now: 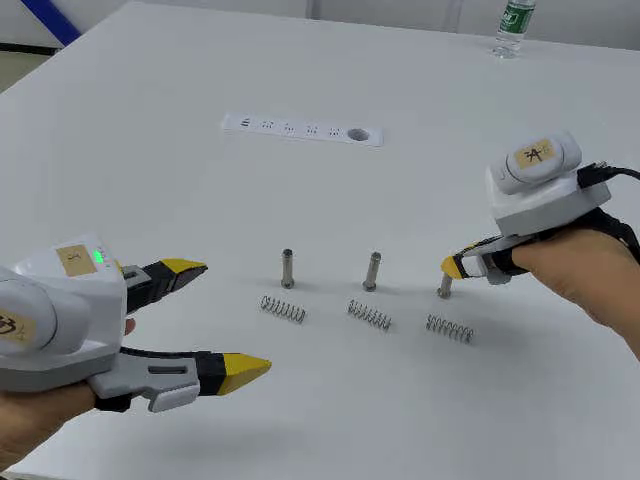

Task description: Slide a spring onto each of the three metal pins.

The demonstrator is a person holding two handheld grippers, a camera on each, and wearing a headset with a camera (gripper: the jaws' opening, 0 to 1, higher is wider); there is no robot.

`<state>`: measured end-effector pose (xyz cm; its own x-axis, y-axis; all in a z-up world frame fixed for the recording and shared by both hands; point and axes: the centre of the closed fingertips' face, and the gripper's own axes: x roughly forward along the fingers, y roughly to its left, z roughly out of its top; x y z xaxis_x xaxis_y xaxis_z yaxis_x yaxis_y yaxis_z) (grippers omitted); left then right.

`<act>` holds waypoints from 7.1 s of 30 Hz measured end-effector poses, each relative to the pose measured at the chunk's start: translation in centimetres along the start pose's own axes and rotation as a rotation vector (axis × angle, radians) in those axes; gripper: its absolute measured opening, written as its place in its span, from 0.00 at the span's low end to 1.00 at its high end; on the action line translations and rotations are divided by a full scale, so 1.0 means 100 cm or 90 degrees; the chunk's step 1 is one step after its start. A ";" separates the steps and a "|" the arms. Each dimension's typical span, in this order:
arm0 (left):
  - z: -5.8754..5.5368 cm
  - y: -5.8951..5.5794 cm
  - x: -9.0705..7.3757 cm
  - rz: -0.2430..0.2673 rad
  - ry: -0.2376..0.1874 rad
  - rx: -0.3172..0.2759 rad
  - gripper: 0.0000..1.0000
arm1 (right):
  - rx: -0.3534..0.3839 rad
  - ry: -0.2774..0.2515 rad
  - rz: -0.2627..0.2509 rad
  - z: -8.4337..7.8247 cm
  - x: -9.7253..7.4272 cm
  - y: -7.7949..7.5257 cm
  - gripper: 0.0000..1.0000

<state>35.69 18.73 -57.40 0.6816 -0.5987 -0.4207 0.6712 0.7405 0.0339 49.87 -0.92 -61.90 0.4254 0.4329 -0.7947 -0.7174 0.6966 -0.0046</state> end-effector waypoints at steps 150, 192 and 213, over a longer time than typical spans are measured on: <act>0.021 -0.106 0.105 -0.245 0.038 0.177 0.32 | -0.390 0.165 0.256 -0.045 -0.056 0.116 0.11; 0.024 -0.119 0.113 -0.236 0.028 0.206 0.11 | -0.440 0.100 0.265 -0.010 -0.075 0.147 0.11; 0.033 -0.109 0.105 -0.221 0.013 0.182 0.27 | -0.442 0.104 0.239 -0.004 -0.079 0.128 0.11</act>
<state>36.48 3.44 -59.20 0.3974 -0.7885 -0.4695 0.9148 0.3805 0.1353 37.08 4.35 -55.92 0.0405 0.4412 -0.8965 -0.9984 -0.0164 -0.0532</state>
